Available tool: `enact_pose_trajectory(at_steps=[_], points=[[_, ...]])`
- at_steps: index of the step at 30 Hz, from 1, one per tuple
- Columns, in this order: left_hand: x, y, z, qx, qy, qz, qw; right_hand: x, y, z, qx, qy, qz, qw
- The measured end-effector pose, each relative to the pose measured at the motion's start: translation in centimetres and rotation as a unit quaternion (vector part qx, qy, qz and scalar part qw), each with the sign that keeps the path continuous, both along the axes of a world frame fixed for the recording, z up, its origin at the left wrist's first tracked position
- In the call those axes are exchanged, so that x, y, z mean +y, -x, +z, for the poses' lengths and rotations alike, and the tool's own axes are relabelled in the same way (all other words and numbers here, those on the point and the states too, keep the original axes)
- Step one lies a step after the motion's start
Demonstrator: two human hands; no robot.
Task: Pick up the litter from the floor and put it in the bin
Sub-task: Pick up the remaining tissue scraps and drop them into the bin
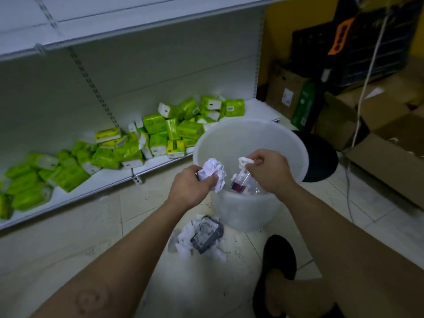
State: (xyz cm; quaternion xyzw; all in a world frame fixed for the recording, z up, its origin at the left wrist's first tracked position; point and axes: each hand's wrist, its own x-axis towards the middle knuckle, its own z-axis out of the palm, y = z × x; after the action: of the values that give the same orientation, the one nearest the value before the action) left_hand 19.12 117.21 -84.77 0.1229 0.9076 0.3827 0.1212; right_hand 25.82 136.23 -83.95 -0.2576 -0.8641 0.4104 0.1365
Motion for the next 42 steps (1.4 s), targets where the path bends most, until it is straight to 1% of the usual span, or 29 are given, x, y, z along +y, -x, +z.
enact_pose_trajectory(at_steps=[2, 5, 7, 9, 11, 13, 16, 18, 22, 30, 36, 39, 40, 41, 42], points=[[2.3, 0.9, -0.2, -0.009, -0.015, 0.012, 1.000, 0.5, 0.5, -0.9, -0.037, -0.004, 0.018, 0.999], [4.4, 1.9, -0.9, -0.048, -0.030, 0.044, 0.997, 0.9, 0.8, -1.7, -0.095, -0.001, 0.028, 0.995], [4.3, 2.0, -1.6, -0.047, -0.004, 0.040, 0.998, 0.8, 0.8, -2.0, -0.123, -0.010, 0.043, 0.991], [3.3, 1.7, -2.2, -0.025, 0.036, 0.028, 0.999, 0.1, 0.4, -2.3, -0.145, -0.019, 0.074, 0.986], [1.6, 1.2, -2.5, 0.004, 0.070, 0.017, 0.997, -1.3, 0.1, -2.5, -0.148, -0.023, 0.096, 0.984], [-0.6, 0.8, -2.4, 0.011, 0.102, -0.002, 0.995, -3.0, -0.1, -2.5, -0.137, -0.023, 0.107, 0.984], [-4.6, -0.2, -2.3, -0.018, 0.156, -0.029, 0.987, -6.2, -0.6, -2.5, -0.120, -0.042, 0.138, 0.982], [-7.5, -1.2, -2.5, -0.042, 0.182, -0.033, 0.982, -8.4, -1.3, -2.8, -0.119, -0.056, 0.181, 0.975], [-13.2, -3.5, -3.4, -0.086, 0.205, -0.009, 0.975, -12.0, -2.8, -4.0, -0.154, -0.085, 0.267, 0.947], [-21.4, -6.4, -6.2, -0.160, 0.211, 0.066, 0.962, -15.0, -3.1, -5.8, -0.255, -0.153, 0.326, 0.897], [-25.8, -7.7, -10.2, -0.211, 0.210, 0.080, 0.951, -17.9, -2.4, -9.3, -0.336, -0.200, 0.401, 0.829], [-27.0, -7.9, -12.8, -0.244, 0.237, 0.051, 0.939, -18.4, -2.0, -11.9, -0.397, -0.210, 0.445, 0.775], [-27.3, -7.8, -13.8, -0.257, 0.251, 0.035, 0.933, -18.3, -1.8, -12.6, -0.419, -0.195, 0.446, 0.766], [-27.3, -7.6, -14.9, -0.269, 0.264, 0.021, 0.926, -17.9, -1.6, -13.4, -0.429, -0.177, 0.437, 0.770], [-27.4, -7.4, -16.1, -0.278, 0.273, 0.009, 0.921, -17.5, -1.4, -14.3, -0.430, -0.155, 0.418, 0.785]])
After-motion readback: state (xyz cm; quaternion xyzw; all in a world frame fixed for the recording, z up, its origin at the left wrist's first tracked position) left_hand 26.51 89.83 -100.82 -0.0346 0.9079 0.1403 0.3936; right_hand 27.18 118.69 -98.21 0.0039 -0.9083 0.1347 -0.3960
